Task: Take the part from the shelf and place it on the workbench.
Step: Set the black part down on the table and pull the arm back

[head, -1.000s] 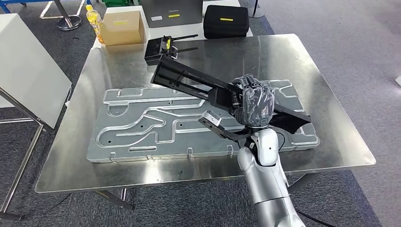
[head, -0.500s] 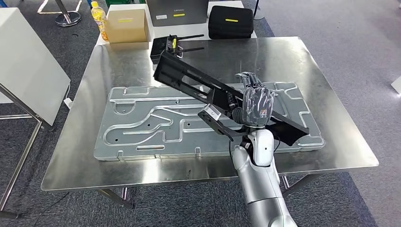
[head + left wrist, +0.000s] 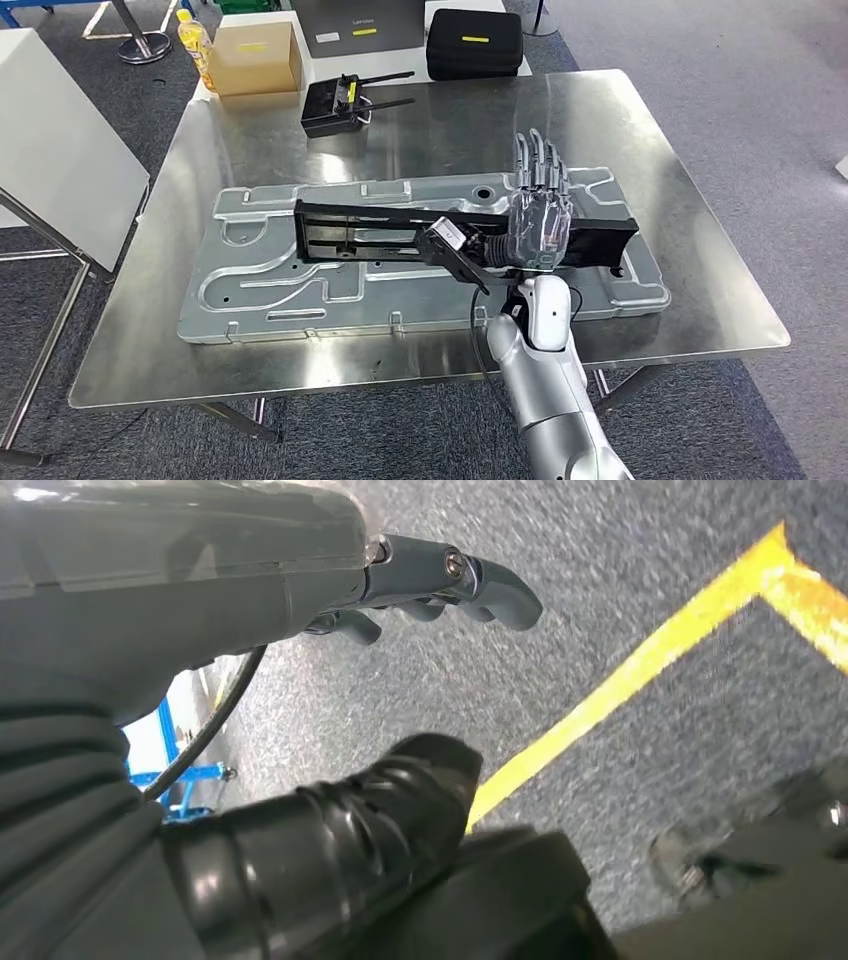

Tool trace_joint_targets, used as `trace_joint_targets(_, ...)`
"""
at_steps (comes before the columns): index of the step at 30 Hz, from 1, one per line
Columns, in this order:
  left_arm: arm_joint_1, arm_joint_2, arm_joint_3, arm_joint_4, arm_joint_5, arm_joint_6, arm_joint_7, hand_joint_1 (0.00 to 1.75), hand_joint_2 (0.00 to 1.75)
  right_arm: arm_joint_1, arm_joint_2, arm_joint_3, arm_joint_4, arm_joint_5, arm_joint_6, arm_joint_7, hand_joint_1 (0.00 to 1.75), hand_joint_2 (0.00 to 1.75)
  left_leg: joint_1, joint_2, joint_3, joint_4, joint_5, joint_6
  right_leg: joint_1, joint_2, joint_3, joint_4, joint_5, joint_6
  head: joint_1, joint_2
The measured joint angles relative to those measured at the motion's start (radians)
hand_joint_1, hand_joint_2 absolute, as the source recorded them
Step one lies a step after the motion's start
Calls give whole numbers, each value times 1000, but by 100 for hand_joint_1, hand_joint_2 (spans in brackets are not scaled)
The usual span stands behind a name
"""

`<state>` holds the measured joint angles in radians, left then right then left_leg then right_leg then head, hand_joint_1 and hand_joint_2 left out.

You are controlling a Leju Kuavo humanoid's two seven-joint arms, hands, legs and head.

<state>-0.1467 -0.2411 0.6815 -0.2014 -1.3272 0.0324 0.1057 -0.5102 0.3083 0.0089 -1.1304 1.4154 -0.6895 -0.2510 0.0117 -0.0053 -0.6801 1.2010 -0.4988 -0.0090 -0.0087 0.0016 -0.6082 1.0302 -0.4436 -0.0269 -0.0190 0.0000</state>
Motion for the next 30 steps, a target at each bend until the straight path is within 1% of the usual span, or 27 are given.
trace_joint_targets(1,0,0,0,0,2,0,-1,0,0,-6,-3,2,12,-10,0,7,0,0,-1,0,33,-70,29,5,0,0,0,1,-1,1,0,0)
trace_joint_targets(2,0,0,1,0,3,0,-2,0,0,-16,-6,3,26,-22,0,14,0,0,-3,0,60,-129,49,9,1,1,-1,2,-1,4,0,0)
trace_joint_targets(3,0,0,1,0,4,0,-4,0,0,-28,-9,4,45,-35,0,21,0,0,-5,0,76,-163,57,13,3,2,-3,2,0,9,0,0)
trace_joint_targets(4,0,-1,1,0,5,-1,-5,0,0,-42,-14,5,68,-51,0,30,0,0,-7,0,83,-180,57,16,3,2,-4,2,1,14,0,0)
trace_joint_targets(5,0,-1,1,0,6,-1,-5,0,0,-57,-21,8,93,-66,0,39,0,0,-9,-1,83,-183,59,18,4,2,-4,1,2,20,0,0)
trace_joint_targets(6,1,-1,2,0,6,-2,-6,0,0,-74,-28,13,123,-84,3,53,0,0,-7,-1,84,-185,61,23,4,2,-4,-1,3,26,0,0)
trace_joint_targets(7,1,-2,2,0,6,-3,-8,0,0,-94,-37,20,157,-104,8,70,0,0,-5,0,85,-189,64,29,3,2,-7,4,-2,32,0,0)
trace_joint_targets(8,1,-1,3,0,6,-4,-10,0,0,-119,-47,29,194,-121,17,90,0,0,-3,1,86,-194,68,35,3,2,-16,24,-15,37,0,0)
trace_joint_targets(9,0,-1,3,0,6,-6,-12,0,0,-145,-59,41,233,-136,30,111,0,0,-1,2,87,-198,72,41,2,1,-35,64,-39,42,1,0)
trace_joint_targets(11,-1,-1,4,0,6,-9,-16,0,0,-192,-85,66,305,-149,55,143,0,0,-1,3,85,-198,74,46,0,1,-94,193,-101,49,1,0)
trace_joint_targets(12,0,0,4,0,6,-11,-16,0,0,-211,-96,78,336,-150,68,155,0,0,-1,2,85,-198,74,46,-1,1,-121,251,-120,51,1,0)
trace_joint_targets(13,1,1,4,0,6,-14,-16,0,0,-230,-106,89,366,-149,85,169,0,0,-1,2,85,-197,74,46,-2,0,-133,277,-120,52,1,0)
trace_joint_targets(14,2,2,4,0,6,-17,-16,0,0,-249,-115,102,393,-148,106,183,0,0,-1,1,85,-195,74,45,-3,0,-126,263,-102,52,1,0)
trace_joint_targets(15,2,2,4,0,6,-20,-16,0,0,-271,-122,115,418,-147,129,197,0,0,-1,1,85,-193,73,45,-4,0,-101,212,-70,50,1,0)
trace_joint_targets(16,2,2,4,0,5,-21,-16,0,0,-293,-129,128,441,-147,151,210,0,0,-1,1,85,-190,72,43,-4,-1,-65,140,-37,47,1,0)
trace_joint_targets(17,1,2,4,0,5,-22,-16,0,0,-315,-135,140,461,-149,169,218,0,0,-3,0,84,-187,70,40,-2,-1,-32,75,-15,42,1,0)
trace_joint_targets(18,1,3,4,0,5,-23,-16,0,0,-333,-139,151,478,-152,183,224,0,0,-5,0,82,-184,69,36,0,-1,-11,29,-3,38,1,0)
trace_joint_targets(19,0,3,4,0,5,-23,-16,0,0,-349,-143,160,493,-155,190,227,0,0,-7,0,81,-183,68,31,3,0,-1,6,-1,34,1,0)
trace_joint_targets(20,0,3,4,0,5,-23,-16,0,0,-360,-146,167,506,-157,195,229,0,0,-8,0,80,-183,69,25,6,0,0,2,-2,30,1,0)
trace_joint_targets(22,0,4,4,0,5,-23,-16,0,0,-374,-150,179,525,-160,200,232,0,0,-7,0,79,-182,66,15,2,0,2,-5,4,19,1,0)
trace_joint_targets(23,0,4,4,0,5,-23,-16,0,0,-380,-151,184,532,-160,201,232,0,0,-6,0,72,-165,54,10,-1,-1,4,-9,8,13,1,0)
trace_joint_targets(24,0,4,4,0,5,-23,-16,0,0,-384,-152,188,538,-161,201,232,0,0,-4,0,56,-130,31,5,-3,-2,5,-13,11,8,0,0)
trace_joint_targets(26,1,5,4,0,5,-23,-16,0,0,-389,-152,194,549,-159,201,233,0,0,-1,0,-1,-6,-34,-2,-4,-3,4,-14,12,3,0,0)
trace_joint_targets(27,2,5,4,0,5,-24,-16,0,0,-390,-153,197,555,-157,204,236,0,0,0,0,-30,57,-58,-5,-3,-3,4,-13,12,2,0,0)
trace_joint_targets(28,2,5,4,0,5,-24,-16,0,0,-393,-153,202,562,-153,213,240,0,0,1,0,-49,96,-66,-8,-3,-3,4,-12,11,2,0,0)
trace_joint_targets(29,3,6,4,0,5,-25,-16,0,0,-397,-154,207,569,-148,227,248,0,0,2,1,-51,99,-55,-9,-3,-3,4,-11,11,2,0,0)
trace_joint_targets(30,3,6,4,0,5,-27,-16,0,0,-404,-155,213,577,-144,246,257,0,0,3,1,-34,60,-26,-10,-4,-2,4,-9,9,4,0,0)
